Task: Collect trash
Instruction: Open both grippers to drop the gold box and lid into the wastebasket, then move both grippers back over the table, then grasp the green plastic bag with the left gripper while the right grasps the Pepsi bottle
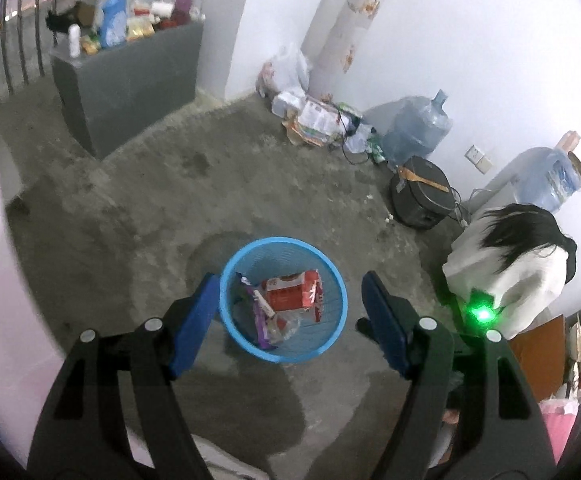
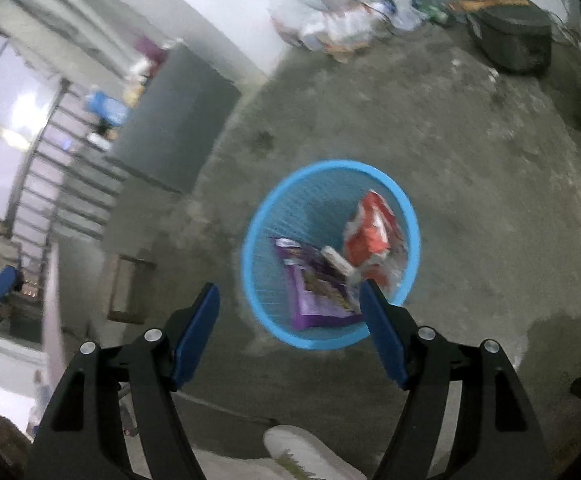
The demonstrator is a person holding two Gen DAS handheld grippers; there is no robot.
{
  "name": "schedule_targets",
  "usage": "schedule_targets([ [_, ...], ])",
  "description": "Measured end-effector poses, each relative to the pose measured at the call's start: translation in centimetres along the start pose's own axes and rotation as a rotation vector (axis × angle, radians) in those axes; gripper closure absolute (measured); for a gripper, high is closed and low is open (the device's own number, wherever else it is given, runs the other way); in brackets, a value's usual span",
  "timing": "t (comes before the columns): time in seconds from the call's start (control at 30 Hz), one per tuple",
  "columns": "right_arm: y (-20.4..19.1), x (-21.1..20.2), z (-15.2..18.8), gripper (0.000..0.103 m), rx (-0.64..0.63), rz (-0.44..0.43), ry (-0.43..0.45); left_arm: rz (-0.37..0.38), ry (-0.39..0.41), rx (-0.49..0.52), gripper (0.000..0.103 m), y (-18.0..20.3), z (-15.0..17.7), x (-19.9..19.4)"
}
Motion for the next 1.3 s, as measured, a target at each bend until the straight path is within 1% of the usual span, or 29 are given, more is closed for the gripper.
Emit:
schedule_targets([
  [0.07,-1.9,-2.1,0.5,0.032,-0.048,-0.040,0.025,-0.017,0.025,0.016,0.034,0.2,1.0,-3.3],
  [0.13,-3.8,-3.9,1.0,0.032,-0.104,-0.073,0.040,-0.015,0.049,0.037,0.034,0.5,2.4,-6.6],
  [0.2,-5.9,-5.4,2.0,0.032,-0.168,-0.110,0.044,-0.018,0.071,0.063,0.033,0.5,4.7,-10.5],
  [0.27,-7.9,-6.4,3.2,0.032,-0.228,-0.141,0.027,-0.036,0.095,0.064,0.032,-0.1,7.0,-13.8],
  [0.37,-11.4,-7.1,5.5,0.032,-0.321,-0.182,-0.038,-0.082,0.139,0.021,0.031,-2.2,11.2,-18.8],
  [0.47,-15.5,-7.2,8.6,0.032,-0.415,-0.223,-0.134,-0.164,0.179,-0.067,0.031,-5.6,15.6,-23.5],
  [0.6,-20.2,-7.6,12.1,0.032,-0.522,-0.274,-0.198,-0.294,0.247,-0.233,0.031,-10.9,21.7,-29.9],
  [0.73,-24.7,-8.1,15.1,0.032,-0.608,-0.334,-0.251,-0.377,0.326,-0.381,0.031,-15.0,26.8,-34.8],
  [0.87,-29.5,-9.0,18.6,0.032,-0.695,-0.424,-0.312,-0.416,0.335,-0.480,0.032,-18.2,30.0,-35.9],
  [0.97,-32.5,-9.5,20.7,0.033,-0.742,-0.474,-0.351,-0.431,0.325,-0.520,0.033,-20.1,31.1,-35.5],
  [1.03,-34.7,-9.9,22.5,0.033,-0.776,-0.517,-0.385,-0.413,0.315,-0.552,0.036,-21.4,31.7,-34.9],
  [1.13,-37.4,-10.0,25.3,0.035,-0.834,-0.551,-0.440,-0.367,0.304,-0.610,0.041,-22.9,32.7,-34.1],
  [1.3,-40.5,-9.5,29.4,0.035,-0.924,-0.554,-0.499,-0.318,0.296,-0.644,0.046,-24.8,33.4,-33.1],
])
Point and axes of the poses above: each gripper's, at about its wrist camera, not at the fingertips, and x roughly the way its jaws point, y to its right, z to its underside, the point moved 6 cm from there along x, roughly the way its jaws point, and after that the axes turned 5 degrees about z, right-handed, at the moved point
